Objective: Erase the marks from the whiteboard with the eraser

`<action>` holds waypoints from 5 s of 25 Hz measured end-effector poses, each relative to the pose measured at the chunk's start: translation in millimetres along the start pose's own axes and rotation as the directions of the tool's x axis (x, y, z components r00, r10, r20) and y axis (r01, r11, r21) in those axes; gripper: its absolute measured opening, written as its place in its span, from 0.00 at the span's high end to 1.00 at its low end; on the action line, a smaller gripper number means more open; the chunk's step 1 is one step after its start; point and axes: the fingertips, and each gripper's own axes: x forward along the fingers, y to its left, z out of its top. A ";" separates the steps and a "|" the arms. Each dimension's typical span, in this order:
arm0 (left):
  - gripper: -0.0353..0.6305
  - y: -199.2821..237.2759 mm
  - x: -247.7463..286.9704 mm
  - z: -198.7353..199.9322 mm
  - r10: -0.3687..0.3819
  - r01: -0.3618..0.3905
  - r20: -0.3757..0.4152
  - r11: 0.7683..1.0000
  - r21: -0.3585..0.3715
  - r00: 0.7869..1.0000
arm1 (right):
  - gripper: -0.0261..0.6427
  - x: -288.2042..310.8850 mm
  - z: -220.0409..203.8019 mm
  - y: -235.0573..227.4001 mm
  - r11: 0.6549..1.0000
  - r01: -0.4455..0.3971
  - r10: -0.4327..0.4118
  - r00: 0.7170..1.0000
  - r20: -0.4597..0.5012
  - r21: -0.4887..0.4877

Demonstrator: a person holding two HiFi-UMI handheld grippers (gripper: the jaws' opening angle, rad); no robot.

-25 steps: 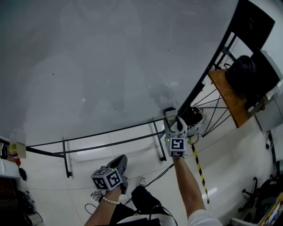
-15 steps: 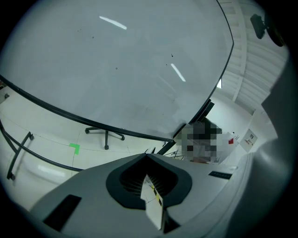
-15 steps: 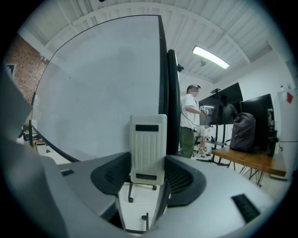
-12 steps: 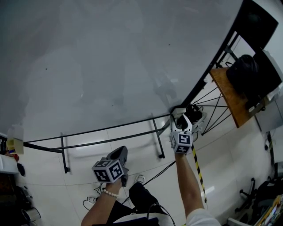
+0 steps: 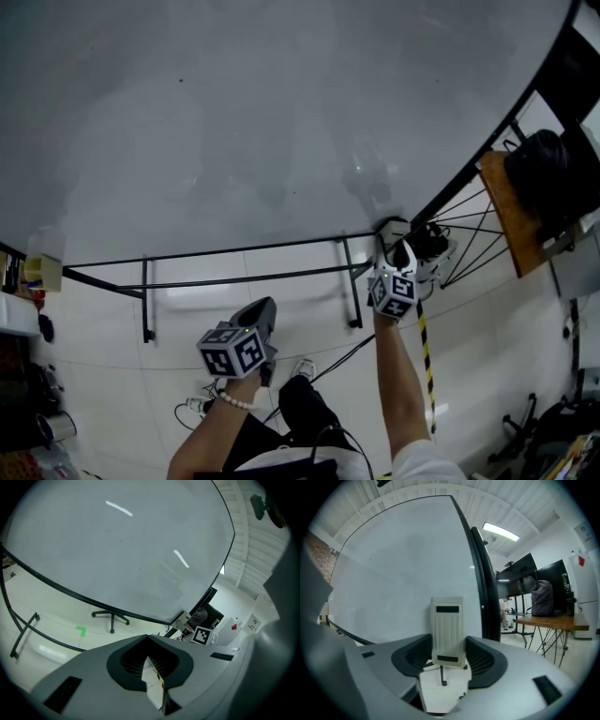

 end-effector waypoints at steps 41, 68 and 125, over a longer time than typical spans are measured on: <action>0.97 255.9 -285.6 46.3 0.108 -0.076 0.213 0.986 -0.151 0.971 | 0.58 -25.8 -39.8 441.8 0.981 -0.194 0.195 0.981 0.009 -0.029; 0.97 427.4 -433.8 70.8 0.179 -0.119 0.290 0.970 -0.211 0.940 | 0.58 -44.3 -67.4 713.5 0.974 -0.223 0.224 0.974 0.040 -0.029; 0.96 221.1 -560.9 -19.2 0.036 -0.033 0.465 0.999 -0.015 0.885 | 0.59 -407.4 80.6 600.5 0.665 -0.612 0.633 0.766 0.113 0.427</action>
